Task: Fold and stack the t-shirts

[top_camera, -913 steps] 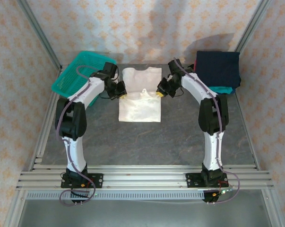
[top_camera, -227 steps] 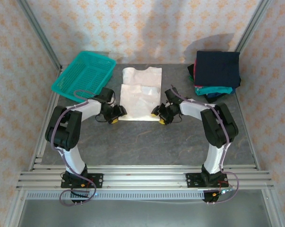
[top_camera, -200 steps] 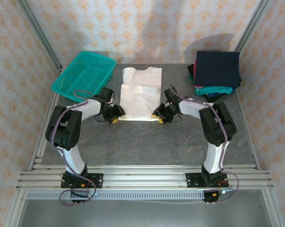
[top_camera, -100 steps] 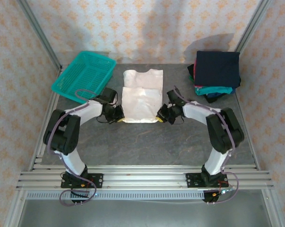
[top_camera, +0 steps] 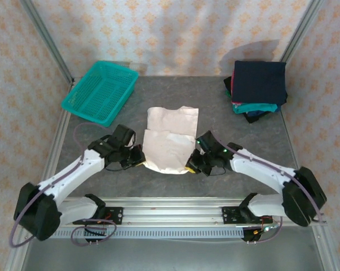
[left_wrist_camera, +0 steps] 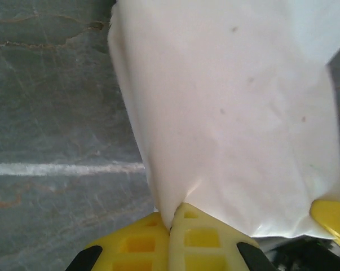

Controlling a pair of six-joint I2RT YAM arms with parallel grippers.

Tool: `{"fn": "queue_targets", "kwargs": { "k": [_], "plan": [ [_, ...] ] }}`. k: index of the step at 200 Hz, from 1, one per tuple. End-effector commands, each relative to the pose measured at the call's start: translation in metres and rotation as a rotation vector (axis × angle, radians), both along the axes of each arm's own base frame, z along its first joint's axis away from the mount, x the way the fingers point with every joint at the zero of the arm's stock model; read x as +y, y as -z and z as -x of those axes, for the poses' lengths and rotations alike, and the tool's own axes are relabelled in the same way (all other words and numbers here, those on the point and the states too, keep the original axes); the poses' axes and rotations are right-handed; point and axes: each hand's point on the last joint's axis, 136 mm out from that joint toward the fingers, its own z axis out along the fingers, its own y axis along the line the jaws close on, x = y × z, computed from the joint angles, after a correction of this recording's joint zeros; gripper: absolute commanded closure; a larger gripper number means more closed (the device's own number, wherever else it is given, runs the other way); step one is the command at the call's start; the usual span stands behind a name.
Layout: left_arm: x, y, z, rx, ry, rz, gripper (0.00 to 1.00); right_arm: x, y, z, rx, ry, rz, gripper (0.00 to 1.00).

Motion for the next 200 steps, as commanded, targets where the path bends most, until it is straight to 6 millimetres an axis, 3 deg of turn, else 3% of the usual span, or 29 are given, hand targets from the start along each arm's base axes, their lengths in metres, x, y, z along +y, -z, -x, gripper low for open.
{"fn": "queue_targets", "kwargs": {
  "k": [1,41,56,96,148,200],
  "plan": [
    [0.008,-0.016,0.003,0.017,-0.050,-0.020,1.00,-0.009,-0.024,-0.003,-0.019,0.082,0.005,1.00],
    [-0.005,-0.047,-0.026,-0.018,-0.035,0.017,1.00,-0.003,-0.065,-0.029,-0.110,0.073,-0.022,1.00],
    [-0.004,-0.056,-0.043,-0.027,-0.053,0.039,1.00,-0.005,-0.067,-0.047,-0.110,0.087,-0.017,1.00],
    [0.000,-0.084,-0.087,-0.077,-0.066,0.064,1.00,-0.009,-0.097,-0.096,-0.176,0.091,-0.046,1.00],
    [0.007,-0.084,-0.140,-0.089,-0.076,0.063,1.00,-0.025,-0.099,-0.148,-0.174,0.115,-0.070,1.00],
    [0.010,-0.082,-0.184,-0.100,-0.071,0.043,1.00,-0.040,-0.092,-0.186,-0.159,0.124,-0.065,1.00]
  ]
}}
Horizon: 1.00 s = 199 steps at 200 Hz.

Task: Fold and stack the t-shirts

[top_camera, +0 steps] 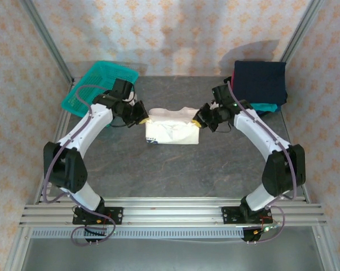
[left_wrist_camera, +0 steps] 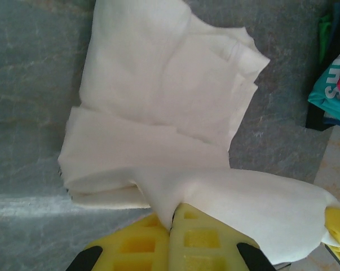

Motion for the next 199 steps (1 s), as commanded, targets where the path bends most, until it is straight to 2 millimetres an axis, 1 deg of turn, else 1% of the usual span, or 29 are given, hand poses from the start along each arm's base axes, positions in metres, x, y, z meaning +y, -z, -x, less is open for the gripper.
{"fn": "queue_targets", "kwargs": {
  "k": [1,53,67,70,71,74,91,99,111,116,120,122,126,131,135,139,143,146,154,161,168,174,183,191,199],
  "plan": [
    [0.008,-0.010,-0.018,-0.039,0.009,-0.020,1.00,-0.008,-0.006,-0.013,-0.019,-0.018,0.008,1.00],
    [0.011,0.005,-0.054,-0.023,0.010,-0.041,1.00,-0.024,0.008,-0.045,0.009,-0.001,0.003,1.00],
    [0.012,0.013,-0.063,-0.011,0.012,-0.056,1.00,-0.028,0.017,-0.054,0.027,0.009,-0.006,0.99],
    [0.013,0.012,-0.065,-0.015,0.012,-0.058,1.00,-0.028,0.019,-0.056,0.030,0.010,-0.009,0.98],
    [0.013,0.011,-0.066,-0.017,0.011,-0.059,1.00,-0.029,0.020,-0.056,0.031,0.010,-0.009,0.98],
    [0.014,0.022,-0.070,0.005,0.009,-0.063,1.00,-0.029,0.022,-0.058,0.034,0.011,-0.010,0.98],
    [0.014,0.037,-0.086,0.015,0.005,-0.078,1.00,-0.033,0.039,-0.071,0.059,0.021,-0.021,0.94],
    [0.015,0.043,-0.096,0.016,-0.003,-0.082,1.00,-0.036,0.049,-0.080,0.068,0.032,-0.025,0.92],
    [0.009,0.056,-0.114,0.022,-0.006,-0.068,1.00,-0.045,0.066,-0.094,0.086,0.063,-0.030,0.91],
    [0.007,0.060,-0.122,0.023,-0.010,-0.061,0.97,-0.048,0.075,-0.100,0.098,0.077,-0.036,0.89],
    [0.005,0.058,-0.129,0.013,-0.014,-0.054,0.93,-0.051,0.081,-0.107,0.102,0.090,-0.040,0.87],
    [0.004,0.061,-0.132,0.015,-0.016,-0.051,0.92,-0.053,0.083,-0.110,0.104,0.098,-0.045,0.85],
    [0.001,0.064,-0.139,0.012,-0.019,-0.039,0.83,-0.056,0.089,-0.117,0.108,0.111,-0.056,0.83],
    [-0.003,0.063,-0.149,-0.004,-0.020,-0.019,0.73,-0.060,0.095,-0.127,0.113,0.124,-0.073,0.80],
    [-0.006,0.063,-0.156,-0.013,-0.024,-0.009,0.62,-0.063,0.098,-0.136,0.107,0.134,-0.084,0.77],
    [-0.006,0.064,-0.161,-0.013,-0.033,-0.008,0.56,-0.065,0.100,-0.146,0.096,0.144,-0.097,0.72],
    [-0.006,0.059,-0.168,-0.027,-0.042,-0.008,0.52,-0.067,0.099,-0.157,0.082,0.151,-0.117,0.66],
    [-0.007,0.055,-0.172,-0.036,-0.045,-0.008,0.50,-0.068,0.097,-0.165,0.063,0.152,-0.136,0.63],
    [-0.006,0.042,-0.182,-0.070,-0.057,-0.005,0.47,-0.066,0.087,-0.186,0.005,0.142,-0.189,0.55],
    [-0.006,0.027,-0.189,-0.108,-0.063,0.002,0.43,-0.067,0.077,-0.198,-0.020,0.135,-0.211,0.49],
    [-0.004,0.005,-0.196,-0.161,-0.071,0.001,0.40,-0.071,0.064,-0.205,-0.037,0.130,-0.200,0.46],
    [0.002,-0.012,-0.198,-0.195,-0.085,-0.012,0.38,-0.074,0.049,-0.207,-0.071,0.112,-0.173,0.45],
    [0.010,-0.040,-0.197,-0.249,-0.098,-0.027,0.36,-0.077,0.028,-0.205,-0.127,0.079,-0.109,0.42],
    [0.014,-0.065,-0.194,-0.308,-0.097,-0.040,0.33,-0.081,0.018,-0.196,-0.144,0.060,-0.039,0.40],
    [0.019,-0.085,-0.187,-0.349,-0.095,-0.066,0.32,-0.087,0.013,-0.181,-0.134,0.038,0.042,0.38]
  ]
}}
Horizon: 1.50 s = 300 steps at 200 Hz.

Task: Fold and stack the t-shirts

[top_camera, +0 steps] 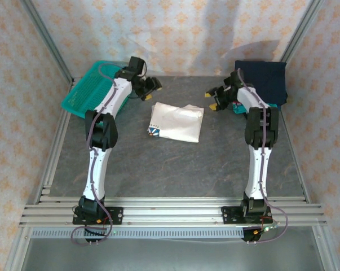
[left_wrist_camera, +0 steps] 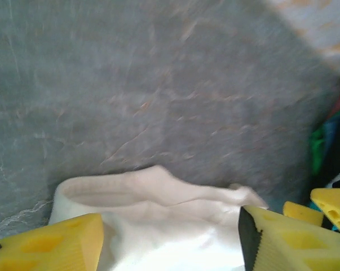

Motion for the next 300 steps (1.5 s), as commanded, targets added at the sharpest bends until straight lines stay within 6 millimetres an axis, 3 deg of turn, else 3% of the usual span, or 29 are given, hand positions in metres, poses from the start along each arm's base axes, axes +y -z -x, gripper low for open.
{"fn": "queue_targets", "kwargs": {
  "k": [1,15,32,40,42,54,76,98,130,152,184,238,270,300],
  "plan": [
    [0.023,-0.123,0.012,-0.235,-0.037,-0.052,0.32,0.002,-0.079,0.022,-0.143,-0.109,0.164,0.38],
    [0.028,-0.148,0.030,-0.275,-0.013,-0.085,0.31,0.003,-0.082,0.051,-0.135,-0.194,0.289,0.33],
    [0.025,-0.168,0.057,-0.329,0.039,-0.080,0.31,0.011,-0.072,0.084,-0.131,-0.308,0.431,0.28],
    [0.026,-0.167,0.070,-0.342,0.051,-0.093,0.30,0.016,-0.064,0.093,-0.132,-0.349,0.482,0.26],
    [0.027,-0.177,0.077,-0.373,0.058,-0.099,0.30,0.017,-0.062,0.094,-0.132,-0.358,0.494,0.26],
    [0.026,-0.183,0.101,-0.425,0.083,-0.107,0.28,0.022,-0.048,0.101,-0.135,-0.410,0.553,0.25],
    [0.034,-0.166,0.140,-0.438,0.084,-0.142,0.13,0.036,-0.019,0.101,-0.130,-0.516,0.609,0.19],
    [0.039,-0.135,0.181,-0.386,0.091,-0.138,0.12,0.040,0.003,0.094,-0.117,-0.595,0.697,0.18],
    [0.059,-0.117,0.241,-0.358,0.077,-0.185,0.11,0.038,0.018,0.080,-0.124,-0.624,0.753,0.18],
    [0.075,-0.107,0.271,-0.323,0.048,-0.232,0.11,0.039,0.030,0.077,-0.101,-0.657,0.753,0.18],
    [0.088,-0.099,0.292,-0.313,0.001,-0.254,0.11,0.043,0.045,0.061,-0.103,-0.667,0.761,0.18],
    [0.099,-0.096,0.307,-0.283,0.001,-0.313,0.11,0.059,0.065,0.037,-0.113,-0.691,0.712,0.21],
    [0.094,-0.088,0.315,-0.267,0.000,-0.263,0.11,0.071,0.060,0.019,-0.175,-0.658,0.671,0.22],
    [0.091,-0.071,0.326,-0.252,-0.016,-0.214,0.11,0.083,0.068,0.017,-0.168,-0.666,0.622,0.30]
  ]
}}
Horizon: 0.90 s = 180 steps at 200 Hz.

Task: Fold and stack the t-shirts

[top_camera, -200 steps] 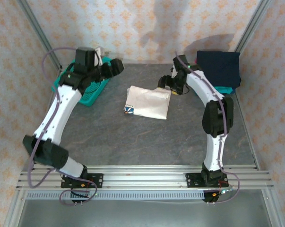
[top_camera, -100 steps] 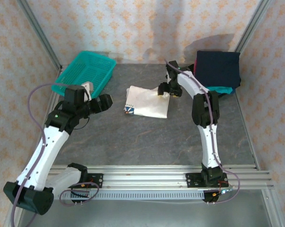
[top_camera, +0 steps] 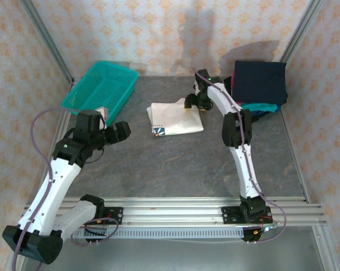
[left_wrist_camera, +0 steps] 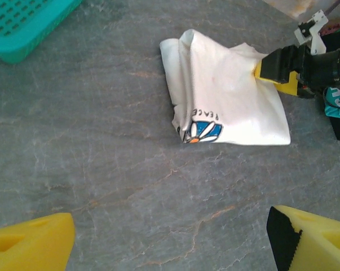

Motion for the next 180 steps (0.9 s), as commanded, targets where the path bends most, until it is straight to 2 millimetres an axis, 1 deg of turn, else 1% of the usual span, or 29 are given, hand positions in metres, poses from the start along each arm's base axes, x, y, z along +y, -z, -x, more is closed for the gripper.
{"fn": "queue_targets", "kwargs": {
  "k": [1,7,14,23,34,45,64,77,88,97,107,121,133,138,141,148,159,174,180],
  "plan": [
    [0.000,0.014,0.011,0.028,-0.023,0.047,0.11,0.010,0.014,0.001,0.036,-0.008,-0.034,0.30],
    [-0.001,0.017,0.013,0.031,-0.030,0.061,0.11,0.012,0.017,0.002,0.042,-0.008,-0.041,0.31],
    [-0.001,0.021,0.014,0.034,-0.033,0.070,0.11,0.014,0.020,0.004,0.051,-0.007,-0.042,0.38],
    [-0.002,0.027,0.016,0.046,-0.036,0.077,0.11,0.016,0.023,0.005,0.058,-0.001,-0.041,0.50],
    [-0.002,0.036,0.017,0.068,-0.040,0.078,0.11,0.020,0.026,0.006,0.067,0.006,-0.049,0.61],
    [-0.002,0.045,0.016,0.091,-0.043,0.077,0.11,0.025,0.031,0.011,0.080,0.010,-0.052,0.76],
    [-0.006,0.051,0.011,0.109,-0.041,0.088,0.11,0.038,0.037,0.021,0.100,0.003,-0.059,0.91],
    [-0.007,0.052,0.005,0.105,-0.041,0.089,0.11,0.041,0.035,0.028,0.103,0.013,-0.053,1.00],
    [-0.008,0.052,0.000,0.101,-0.041,0.088,0.11,0.040,0.033,0.035,0.101,0.037,-0.032,1.00],
    [-0.010,0.052,-0.005,0.098,-0.034,0.084,0.11,0.037,0.027,0.041,0.101,0.068,-0.022,1.00],
    [-0.010,0.052,-0.009,0.099,-0.032,0.075,0.11,0.030,0.024,0.054,0.116,0.113,-0.007,1.00],
    [-0.010,0.053,-0.015,0.102,-0.026,0.063,0.11,0.015,0.021,0.080,0.143,0.193,0.033,1.00],
    [-0.013,0.054,-0.020,0.101,-0.018,0.060,0.11,0.009,0.017,0.103,0.135,0.237,0.045,1.00],
    [-0.013,0.056,-0.021,0.105,-0.020,0.060,0.11,0.005,0.019,0.115,0.140,0.253,0.053,1.00],
    [-0.014,0.058,-0.022,0.109,-0.020,0.063,0.11,0.005,0.017,0.120,0.134,0.259,0.050,1.00],
    [-0.017,0.060,-0.024,0.111,-0.013,0.073,0.11,0.004,0.019,0.134,0.141,0.268,0.051,1.00],
    [-0.020,0.063,-0.028,0.115,-0.008,0.083,0.11,0.003,0.019,0.148,0.147,0.280,0.040,1.00],
    [-0.023,0.067,-0.032,0.121,-0.005,0.089,0.11,0.001,0.020,0.156,0.145,0.288,0.021,0.84],
    [-0.024,0.069,-0.034,0.124,-0.003,0.089,0.11,0.000,0.019,0.156,0.142,0.288,0.024,0.75]
  ]
}}
